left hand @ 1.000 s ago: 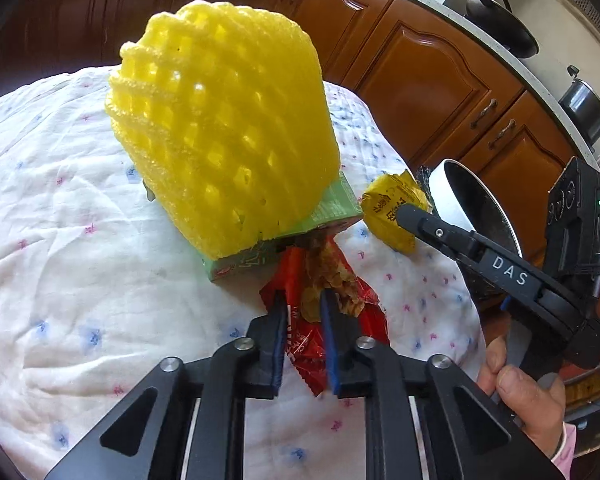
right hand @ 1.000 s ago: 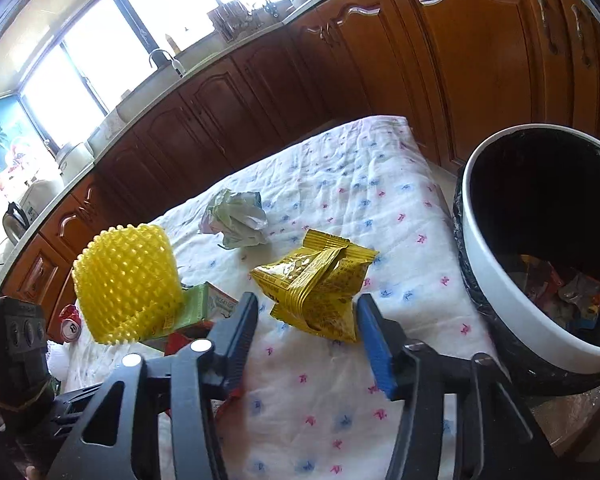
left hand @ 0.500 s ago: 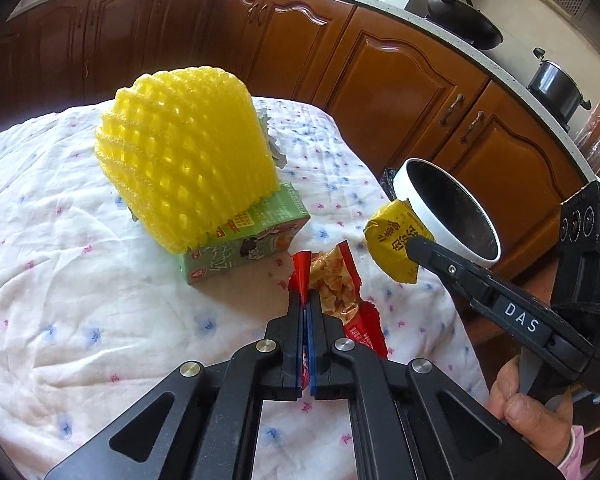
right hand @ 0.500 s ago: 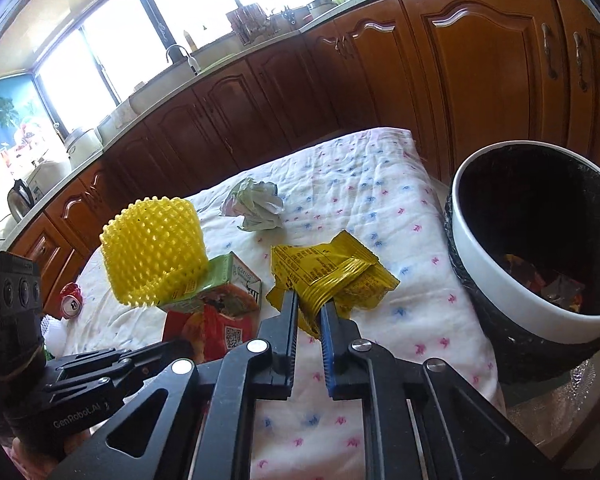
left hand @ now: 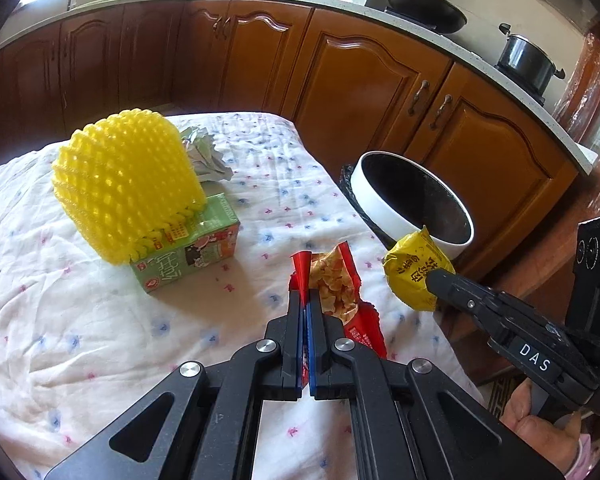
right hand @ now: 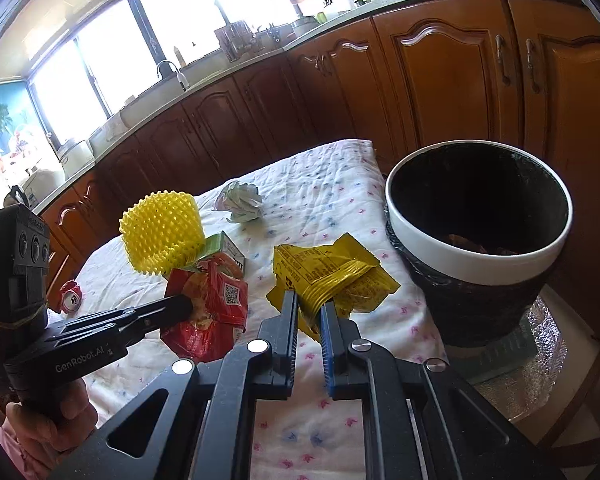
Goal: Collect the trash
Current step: 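Grasp the red snack bag with the left tool while the right grasps the yellow wrapper, then carry bag and wrapper over the bin and open both tools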
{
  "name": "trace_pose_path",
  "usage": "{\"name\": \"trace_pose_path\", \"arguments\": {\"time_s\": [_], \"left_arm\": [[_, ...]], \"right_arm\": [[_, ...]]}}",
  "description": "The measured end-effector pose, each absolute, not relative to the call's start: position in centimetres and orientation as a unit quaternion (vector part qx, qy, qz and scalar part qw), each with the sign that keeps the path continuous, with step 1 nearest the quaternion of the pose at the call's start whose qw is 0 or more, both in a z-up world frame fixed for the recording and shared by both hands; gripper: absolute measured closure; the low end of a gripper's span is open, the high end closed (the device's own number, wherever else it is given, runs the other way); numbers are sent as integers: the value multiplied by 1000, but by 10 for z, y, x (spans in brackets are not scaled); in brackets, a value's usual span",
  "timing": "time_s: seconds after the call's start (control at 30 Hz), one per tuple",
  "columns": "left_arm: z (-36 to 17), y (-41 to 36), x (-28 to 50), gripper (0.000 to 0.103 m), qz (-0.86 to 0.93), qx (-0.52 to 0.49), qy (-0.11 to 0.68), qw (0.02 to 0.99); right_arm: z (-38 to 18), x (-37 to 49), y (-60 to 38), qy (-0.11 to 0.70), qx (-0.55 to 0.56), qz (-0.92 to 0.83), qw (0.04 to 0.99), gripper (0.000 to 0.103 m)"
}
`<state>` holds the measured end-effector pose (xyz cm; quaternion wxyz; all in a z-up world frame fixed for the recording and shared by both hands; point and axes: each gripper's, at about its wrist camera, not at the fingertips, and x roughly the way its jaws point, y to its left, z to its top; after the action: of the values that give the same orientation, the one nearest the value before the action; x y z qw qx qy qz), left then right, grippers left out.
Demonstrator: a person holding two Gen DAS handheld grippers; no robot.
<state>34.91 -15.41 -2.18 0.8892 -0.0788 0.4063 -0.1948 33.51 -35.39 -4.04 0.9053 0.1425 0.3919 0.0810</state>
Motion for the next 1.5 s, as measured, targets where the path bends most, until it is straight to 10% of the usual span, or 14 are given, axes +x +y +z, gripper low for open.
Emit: {"name": "trace_pose_path", "arguments": {"time_s": [1.5], "left_arm": [[-11,-330,501,103,-234,71,436,866]], "right_arm": [[-22,400,-488,399,131,-15,907,93]]}}
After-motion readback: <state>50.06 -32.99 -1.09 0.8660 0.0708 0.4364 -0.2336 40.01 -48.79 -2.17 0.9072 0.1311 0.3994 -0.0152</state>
